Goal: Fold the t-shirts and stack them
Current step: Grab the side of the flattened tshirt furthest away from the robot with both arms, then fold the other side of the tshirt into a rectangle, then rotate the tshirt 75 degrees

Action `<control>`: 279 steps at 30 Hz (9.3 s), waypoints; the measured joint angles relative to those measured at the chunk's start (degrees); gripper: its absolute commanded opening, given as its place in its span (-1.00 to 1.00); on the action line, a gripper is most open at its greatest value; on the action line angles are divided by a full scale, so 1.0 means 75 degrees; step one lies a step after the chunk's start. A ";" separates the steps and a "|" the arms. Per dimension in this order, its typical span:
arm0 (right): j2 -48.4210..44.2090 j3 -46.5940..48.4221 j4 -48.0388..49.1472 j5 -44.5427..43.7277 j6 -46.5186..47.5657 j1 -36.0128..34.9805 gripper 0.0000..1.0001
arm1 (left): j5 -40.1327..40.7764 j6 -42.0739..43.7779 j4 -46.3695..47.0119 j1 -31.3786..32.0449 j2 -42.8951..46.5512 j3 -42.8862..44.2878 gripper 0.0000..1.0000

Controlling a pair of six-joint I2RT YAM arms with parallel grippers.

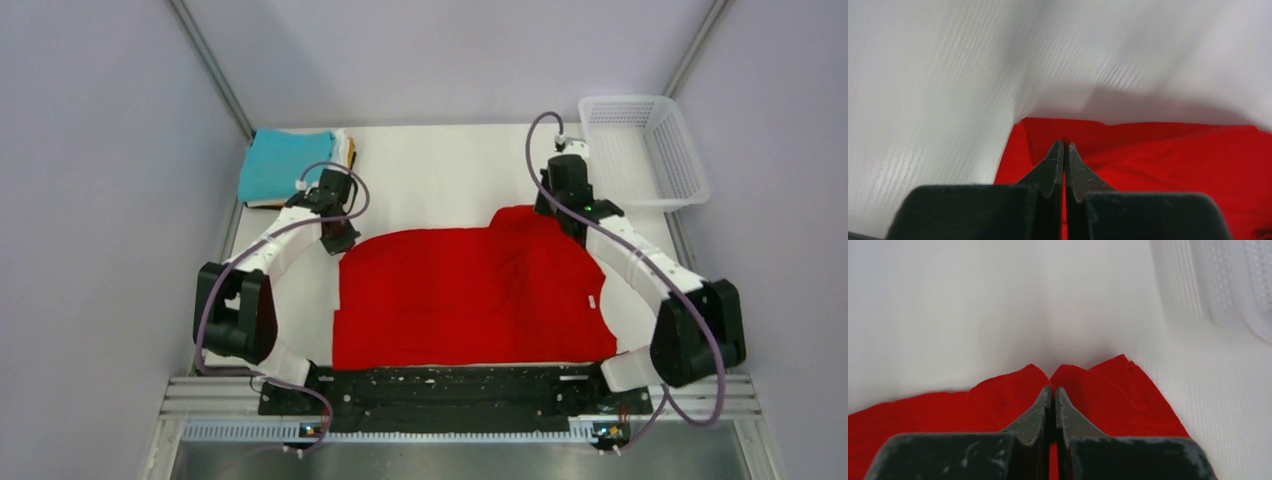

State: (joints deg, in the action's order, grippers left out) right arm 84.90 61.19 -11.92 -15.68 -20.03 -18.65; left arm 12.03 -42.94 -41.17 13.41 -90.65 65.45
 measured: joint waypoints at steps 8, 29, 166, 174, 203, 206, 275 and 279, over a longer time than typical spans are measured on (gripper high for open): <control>-0.2894 -0.0880 -0.1594 -0.0108 -0.0149 -0.0289 -1.00 | 0.0009 -0.0265 0.0082 0.0262 0.1492 -0.1227 -1.00; -0.5692 -0.1845 -0.5158 0.0697 -0.0953 -0.0495 -0.92 | 0.0169 -0.0662 0.0108 0.0385 0.3552 -0.3069 -1.00; 0.6668 0.8644 -0.0694 0.1891 0.2856 -0.1539 0.97 | 0.0207 -0.3005 -0.0125 0.5211 0.2967 -0.2302 0.97; 0.4876 0.5942 -0.0443 0.2439 0.2588 -0.1527 0.98 | -0.0388 -0.2060 -0.0187 0.2906 0.3882 -0.3713 0.98; 0.5211 0.4450 -0.1314 0.3156 0.2792 -0.1609 0.98 | -0.0688 -0.1037 -0.0134 0.2515 0.3293 -0.3308 0.98; 0.4797 0.3955 -0.1215 0.3089 0.2783 -0.1609 0.97 | -0.0691 -0.1023 -0.0122 0.2515 0.3214 -0.3308 0.98; 0.0697 0.0664 0.0286 0.3733 0.2011 -0.2253 0.94 | -0.1355 -0.0924 -0.0347 0.2451 0.3611 -0.3710 0.86; -0.0621 -0.0189 -0.0003 0.2990 0.1810 -0.3710 0.92 | -0.1676 -0.1017 -0.0460 0.2451 0.4281 -0.4246 0.67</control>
State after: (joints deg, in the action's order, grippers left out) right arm 80.25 59.77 -11.94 6.74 -6.46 -46.48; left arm -0.54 -50.57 -44.62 31.79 -58.54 33.61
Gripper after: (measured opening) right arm 0.968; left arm 0.891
